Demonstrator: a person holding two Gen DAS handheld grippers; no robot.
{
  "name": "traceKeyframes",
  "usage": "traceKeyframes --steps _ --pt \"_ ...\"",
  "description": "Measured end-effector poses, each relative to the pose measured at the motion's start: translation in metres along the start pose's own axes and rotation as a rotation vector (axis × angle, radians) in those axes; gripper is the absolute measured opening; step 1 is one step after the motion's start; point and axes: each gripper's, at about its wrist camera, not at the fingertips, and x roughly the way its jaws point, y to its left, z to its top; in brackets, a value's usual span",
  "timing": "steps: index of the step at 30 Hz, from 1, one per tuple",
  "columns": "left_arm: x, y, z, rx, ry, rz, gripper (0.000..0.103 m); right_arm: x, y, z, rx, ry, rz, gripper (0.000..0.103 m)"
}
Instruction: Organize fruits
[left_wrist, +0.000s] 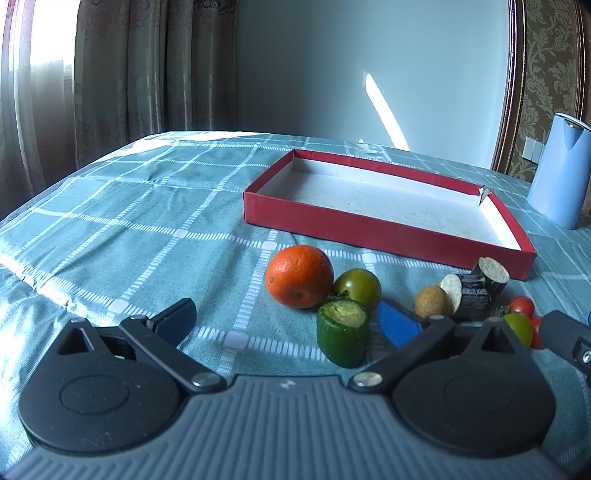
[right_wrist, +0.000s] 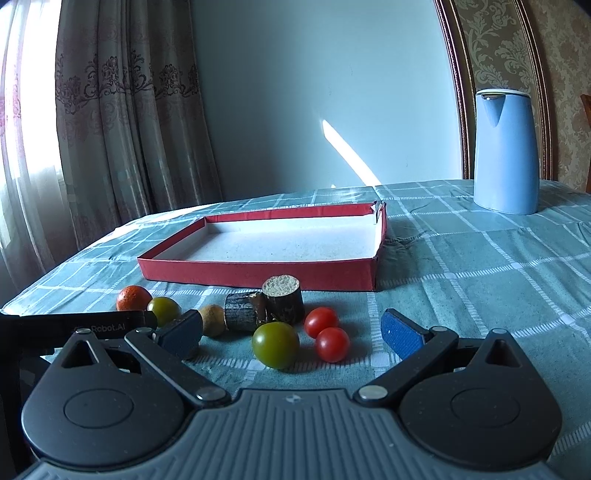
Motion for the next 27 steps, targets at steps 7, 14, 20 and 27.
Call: traceKeyframes --steps 7,14,20,27 --pt "0.001 0.001 -0.001 -0.003 0.001 -0.012 0.103 -0.009 -0.012 0.007 -0.1 0.023 0.016 0.096" --pt "0.0 0.002 -0.002 -0.013 0.0 -0.022 0.103 0.002 -0.018 0.007 -0.14 0.108 0.042 0.045" --pt "0.0 0.002 -0.002 -0.017 0.001 -0.024 0.103 0.006 0.002 0.009 -0.192 0.109 0.112 0.045" --pt "0.0 0.005 -0.002 -0.036 0.0 -0.027 0.103 0.028 0.015 0.01 -0.232 0.162 0.118 0.043"
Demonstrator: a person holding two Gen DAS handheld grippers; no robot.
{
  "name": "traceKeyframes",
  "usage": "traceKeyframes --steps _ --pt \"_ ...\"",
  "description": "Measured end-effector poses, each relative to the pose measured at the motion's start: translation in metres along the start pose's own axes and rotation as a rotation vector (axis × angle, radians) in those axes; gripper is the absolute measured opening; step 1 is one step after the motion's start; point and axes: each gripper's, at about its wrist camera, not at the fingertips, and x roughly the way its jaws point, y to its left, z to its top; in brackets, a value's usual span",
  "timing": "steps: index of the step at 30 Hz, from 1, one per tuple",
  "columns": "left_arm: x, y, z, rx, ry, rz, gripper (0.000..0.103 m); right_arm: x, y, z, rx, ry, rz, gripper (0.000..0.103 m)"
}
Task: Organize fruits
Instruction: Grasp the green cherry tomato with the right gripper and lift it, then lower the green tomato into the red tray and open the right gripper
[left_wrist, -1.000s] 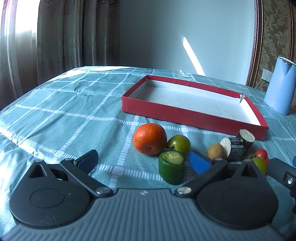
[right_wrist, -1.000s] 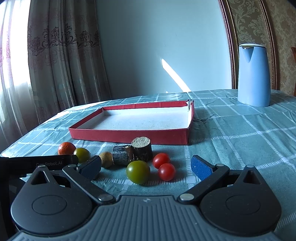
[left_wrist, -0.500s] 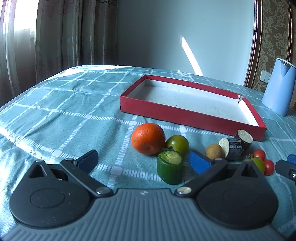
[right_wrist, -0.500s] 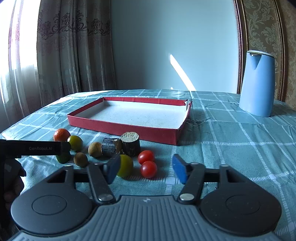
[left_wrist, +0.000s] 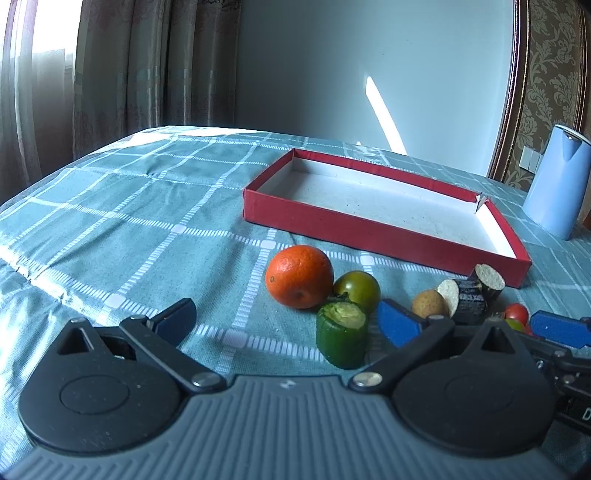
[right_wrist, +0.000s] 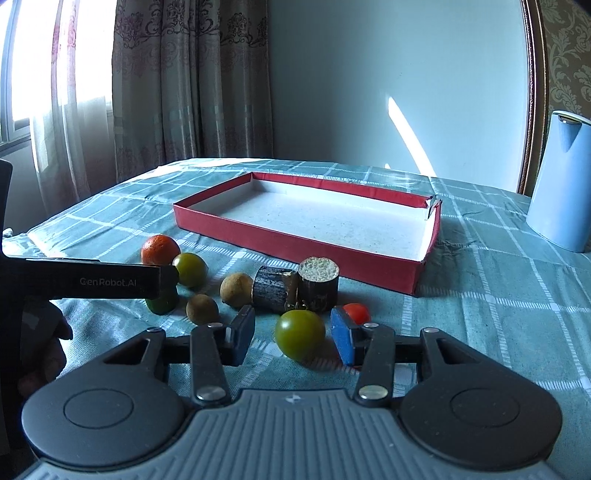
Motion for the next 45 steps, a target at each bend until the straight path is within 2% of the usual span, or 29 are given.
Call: traceKeyframes --steps 1,5,15,20,23,28,32,36,37,38,40,42,45 --pt "0.0 0.0 0.0 -0.001 0.0 -0.001 0.103 0.003 0.0 0.0 0.0 0.008 -0.003 0.038" --pt "-0.001 0.0 0.0 -0.002 -0.001 -0.006 0.103 0.011 -0.001 0.0 -0.014 0.017 -0.041 0.033" --pt "-0.001 0.002 0.0 -0.012 0.0 -0.019 0.103 0.01 -0.009 -0.001 0.012 0.021 -0.035 0.03" --pt "0.0 0.002 0.0 -0.013 0.002 -0.026 0.103 0.003 -0.014 0.022 0.027 -0.069 -0.031 0.03" --pt "0.0 0.002 0.0 -0.013 0.005 -0.024 0.103 0.019 -0.026 0.048 0.027 -0.098 -0.072 0.03" --pt "0.001 0.002 0.0 -0.017 0.009 -0.021 0.103 0.064 -0.054 0.073 0.065 -0.053 -0.113 0.031" --pt "0.002 0.001 0.0 -0.011 0.015 -0.022 0.103 0.088 -0.064 0.071 0.057 -0.002 -0.165 0.031" --pt "0.0 0.001 0.0 0.003 0.014 -0.046 0.103 0.075 -0.078 0.059 0.149 -0.056 -0.122 0.031" --pt "-0.001 0.0 0.0 0.01 0.01 -0.058 0.103 0.07 -0.081 0.058 0.161 -0.082 -0.117 0.034" --pt "-0.001 -0.001 -0.001 0.018 0.008 -0.066 0.103 0.066 -0.084 0.058 0.17 -0.114 -0.125 0.058" --pt "0.0 -0.006 -0.001 0.045 0.015 -0.059 0.103 0.062 -0.087 0.059 0.177 -0.154 -0.123 0.095" --pt "0.0 -0.01 -0.002 0.066 0.016 -0.044 0.103 0.059 -0.087 0.06 0.165 -0.172 -0.111 0.095" --pt "-0.002 -0.01 -0.003 0.078 0.006 -0.062 0.103 0.048 -0.086 0.062 0.146 -0.215 -0.128 0.095"
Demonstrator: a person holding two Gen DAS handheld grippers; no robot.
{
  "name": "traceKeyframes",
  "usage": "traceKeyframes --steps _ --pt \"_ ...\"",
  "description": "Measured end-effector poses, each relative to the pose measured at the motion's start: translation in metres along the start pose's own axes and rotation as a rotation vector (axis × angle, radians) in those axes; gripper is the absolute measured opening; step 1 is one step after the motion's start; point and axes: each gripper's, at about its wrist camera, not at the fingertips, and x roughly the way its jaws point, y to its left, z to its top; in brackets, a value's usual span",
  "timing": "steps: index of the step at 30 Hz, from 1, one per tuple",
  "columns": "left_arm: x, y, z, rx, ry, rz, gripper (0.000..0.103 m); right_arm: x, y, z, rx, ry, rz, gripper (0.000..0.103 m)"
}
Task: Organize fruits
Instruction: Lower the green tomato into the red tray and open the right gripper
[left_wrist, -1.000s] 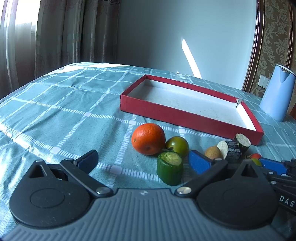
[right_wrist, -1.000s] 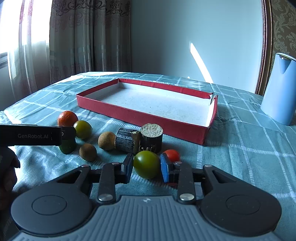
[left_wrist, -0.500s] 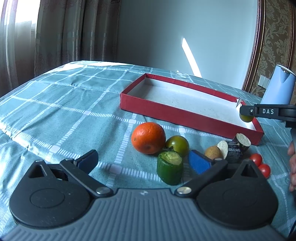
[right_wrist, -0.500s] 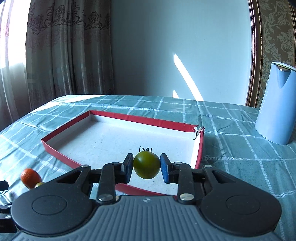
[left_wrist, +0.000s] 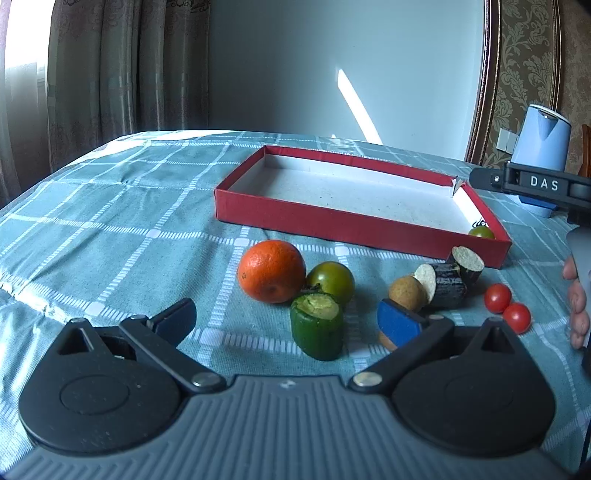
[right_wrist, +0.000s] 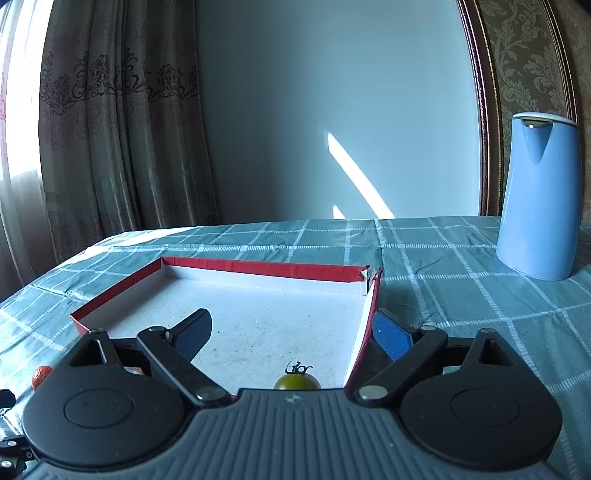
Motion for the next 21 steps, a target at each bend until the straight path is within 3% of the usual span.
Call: traceKeyframes --steps 5,10,12,16,20,21 --pt "-0.014 -0.012 -0.004 0.096 -0.073 -0.057 0.103 -0.023 -0.024 0.004 0.06 -0.096 -0.047 0.095" --pt "-0.023 -0.035 -0.011 0.246 -0.133 -0.073 0.098 -0.023 -0.044 -0.002 0.106 -0.086 -0.062 0.095" --pt "-0.022 -0.04 -0.012 0.273 -0.127 -0.077 0.085 -0.022 -0.048 -0.004 0.13 -0.079 -0.054 0.095" --pt "-0.017 -0.042 -0.011 0.285 -0.093 -0.106 0.076 -0.022 -0.045 -0.005 0.128 -0.066 -0.039 0.095" --pt "-0.015 -0.044 -0.013 0.299 -0.078 -0.123 0.054 -0.024 -0.041 -0.006 0.123 -0.068 -0.027 0.095" --pt "-0.015 -0.045 -0.013 0.303 -0.078 -0.119 0.053 -0.024 -0.041 -0.007 0.122 -0.068 -0.025 0.095"
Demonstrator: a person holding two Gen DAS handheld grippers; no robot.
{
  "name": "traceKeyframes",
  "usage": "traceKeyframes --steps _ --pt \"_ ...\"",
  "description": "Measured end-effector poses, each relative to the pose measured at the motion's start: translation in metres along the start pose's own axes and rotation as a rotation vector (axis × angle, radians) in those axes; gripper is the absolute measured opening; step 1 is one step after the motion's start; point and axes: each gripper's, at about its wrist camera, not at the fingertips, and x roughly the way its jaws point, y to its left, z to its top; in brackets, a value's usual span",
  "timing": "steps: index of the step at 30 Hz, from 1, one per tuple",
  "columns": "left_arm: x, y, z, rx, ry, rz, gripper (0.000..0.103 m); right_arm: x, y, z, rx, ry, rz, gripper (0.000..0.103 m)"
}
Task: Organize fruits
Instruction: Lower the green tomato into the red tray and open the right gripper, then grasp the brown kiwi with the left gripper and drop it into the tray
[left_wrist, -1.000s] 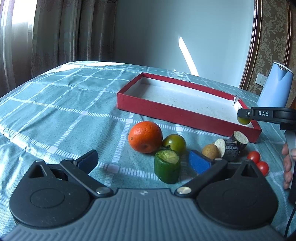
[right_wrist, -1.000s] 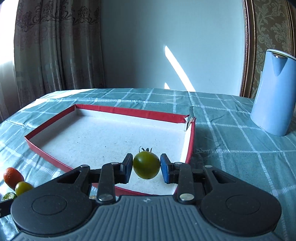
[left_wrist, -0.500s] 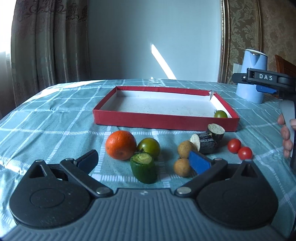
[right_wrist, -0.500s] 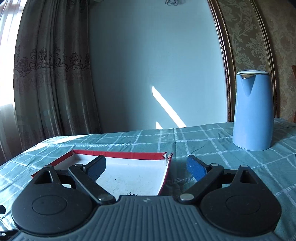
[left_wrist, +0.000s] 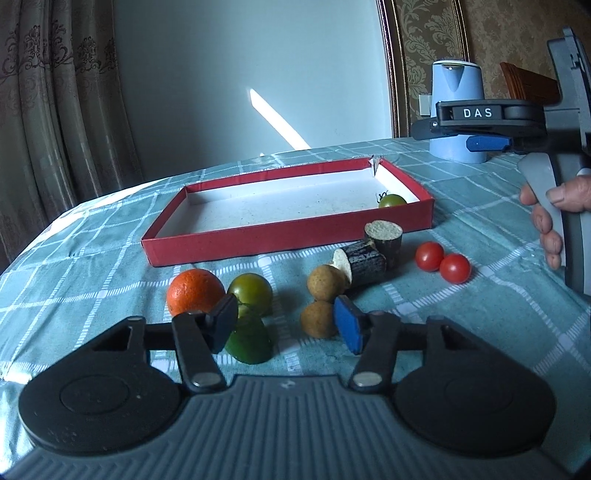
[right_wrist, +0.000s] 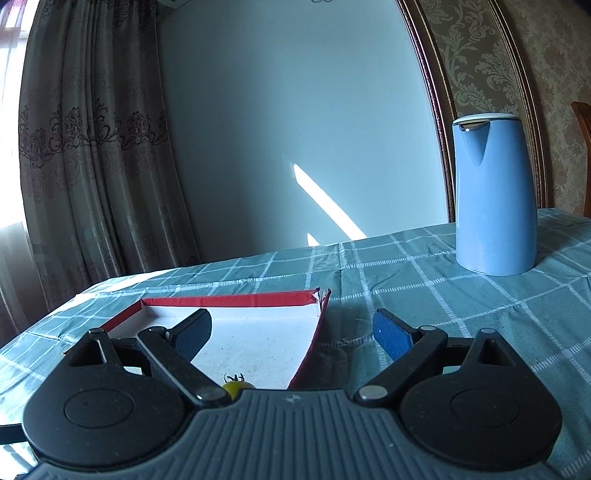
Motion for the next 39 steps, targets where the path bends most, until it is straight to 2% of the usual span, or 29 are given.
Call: traceKeyframes --steps 5,10,16,18,22,23,24,31,35,39 --pt "-0.005 0.0 0.0 -0.008 -0.036 0.005 0.047 -0.001 0.0 0.0 0.008 0.006 0.016 0.095" --pt "-0.015 -0.011 0.0 0.036 -0.095 -0.052 0.047 -0.001 0.003 -0.001 0.001 0.012 0.023 0.095" --pt "0.003 -0.025 0.004 0.083 0.014 -0.067 0.047 -0.001 0.001 -0.001 0.007 0.01 0.021 0.095" --pt "0.013 -0.023 0.004 0.061 0.075 -0.073 0.042 -0.001 0.001 -0.001 0.007 0.01 0.022 0.095" --pt "0.018 -0.014 0.004 0.003 0.097 -0.087 0.036 -0.001 0.001 -0.001 0.008 0.009 0.029 0.095" --pt "0.018 -0.014 0.004 0.005 0.096 -0.087 0.031 -0.001 0.001 -0.001 0.007 0.009 0.028 0.095" --pt "0.018 -0.015 0.004 0.009 0.094 -0.088 0.023 -0.001 0.001 -0.001 0.007 0.009 0.028 0.095" --pt "0.008 -0.014 0.013 0.004 0.054 -0.068 0.023 -0.004 0.0 0.0 0.017 -0.011 0.024 0.095" --pt "0.003 -0.007 0.04 -0.008 -0.015 -0.046 0.023 -0.004 -0.002 0.001 0.028 -0.017 0.014 0.095" --pt "0.025 0.001 0.071 -0.02 -0.039 0.016 0.023 -0.002 -0.002 0.0 0.03 -0.008 0.007 0.095"
